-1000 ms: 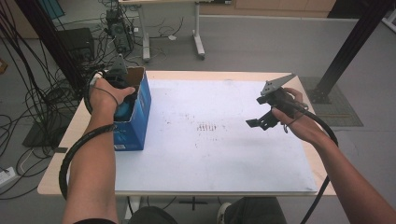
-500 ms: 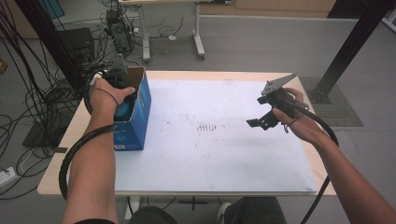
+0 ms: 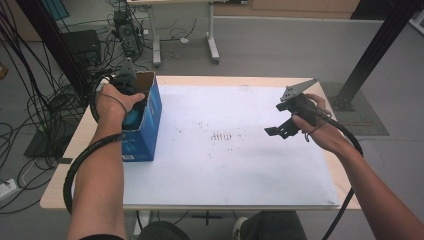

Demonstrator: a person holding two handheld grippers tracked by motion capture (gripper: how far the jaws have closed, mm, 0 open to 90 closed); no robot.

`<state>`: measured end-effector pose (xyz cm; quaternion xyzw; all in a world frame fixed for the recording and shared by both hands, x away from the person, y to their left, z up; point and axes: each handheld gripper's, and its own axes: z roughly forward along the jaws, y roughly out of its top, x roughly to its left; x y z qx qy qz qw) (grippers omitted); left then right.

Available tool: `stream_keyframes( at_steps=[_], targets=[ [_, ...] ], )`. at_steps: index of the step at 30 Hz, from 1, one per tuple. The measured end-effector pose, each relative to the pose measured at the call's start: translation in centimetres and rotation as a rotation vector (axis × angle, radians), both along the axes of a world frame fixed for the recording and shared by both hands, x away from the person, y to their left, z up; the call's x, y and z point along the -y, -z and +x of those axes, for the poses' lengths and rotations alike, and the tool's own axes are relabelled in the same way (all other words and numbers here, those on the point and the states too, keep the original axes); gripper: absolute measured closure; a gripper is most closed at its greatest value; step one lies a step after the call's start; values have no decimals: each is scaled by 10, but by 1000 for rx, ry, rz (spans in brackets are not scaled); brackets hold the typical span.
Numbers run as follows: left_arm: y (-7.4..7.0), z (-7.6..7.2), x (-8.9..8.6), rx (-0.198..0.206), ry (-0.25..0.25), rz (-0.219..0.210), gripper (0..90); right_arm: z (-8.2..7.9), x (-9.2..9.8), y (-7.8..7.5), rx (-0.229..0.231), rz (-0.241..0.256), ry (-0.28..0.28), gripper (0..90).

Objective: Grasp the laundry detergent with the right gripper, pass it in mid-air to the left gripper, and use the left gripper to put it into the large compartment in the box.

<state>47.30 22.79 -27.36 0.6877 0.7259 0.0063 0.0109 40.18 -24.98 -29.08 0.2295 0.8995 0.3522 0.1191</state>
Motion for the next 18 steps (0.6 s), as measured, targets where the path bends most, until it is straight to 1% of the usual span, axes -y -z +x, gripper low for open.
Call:
stream_keyframes(
  at_steps=[18],
  targets=[
    [0,-1,0,4,-3,-4,350,0,1,1,-3,3,1,5]
  ],
)
